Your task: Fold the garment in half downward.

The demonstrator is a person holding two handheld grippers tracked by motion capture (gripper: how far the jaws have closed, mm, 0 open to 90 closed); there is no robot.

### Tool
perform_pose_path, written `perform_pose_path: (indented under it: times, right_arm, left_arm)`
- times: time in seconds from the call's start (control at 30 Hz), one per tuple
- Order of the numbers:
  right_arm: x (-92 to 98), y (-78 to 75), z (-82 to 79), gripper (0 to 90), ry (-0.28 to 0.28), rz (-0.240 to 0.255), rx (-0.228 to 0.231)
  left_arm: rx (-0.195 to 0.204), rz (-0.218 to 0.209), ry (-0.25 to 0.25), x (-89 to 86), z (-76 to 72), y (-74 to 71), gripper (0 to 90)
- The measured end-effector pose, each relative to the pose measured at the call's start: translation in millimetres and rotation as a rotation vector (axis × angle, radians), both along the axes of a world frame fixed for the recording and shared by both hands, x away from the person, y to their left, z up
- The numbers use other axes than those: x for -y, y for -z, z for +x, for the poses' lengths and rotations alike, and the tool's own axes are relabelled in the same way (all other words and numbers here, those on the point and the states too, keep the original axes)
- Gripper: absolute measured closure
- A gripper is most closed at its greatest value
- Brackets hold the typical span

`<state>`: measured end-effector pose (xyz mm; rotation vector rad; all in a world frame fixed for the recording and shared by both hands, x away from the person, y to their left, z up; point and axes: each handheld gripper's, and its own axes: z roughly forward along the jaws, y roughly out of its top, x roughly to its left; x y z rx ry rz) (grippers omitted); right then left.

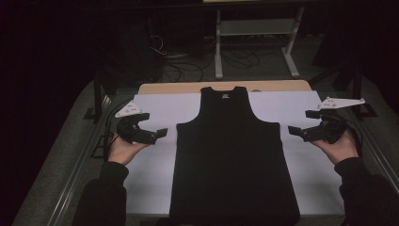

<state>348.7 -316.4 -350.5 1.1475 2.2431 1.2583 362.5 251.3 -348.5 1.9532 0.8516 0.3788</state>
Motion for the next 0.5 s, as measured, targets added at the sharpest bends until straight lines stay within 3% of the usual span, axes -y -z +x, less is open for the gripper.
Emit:
perform_pose_path:
  times: [0.5]
  right_arm:
    - [-1.1,-2.9,26.5,0.0,-0.01,-0.009,-0.036]
  left_arm:
    - [-0.031,0.029,0.023,12.0,27.1,-3.6,0.0]
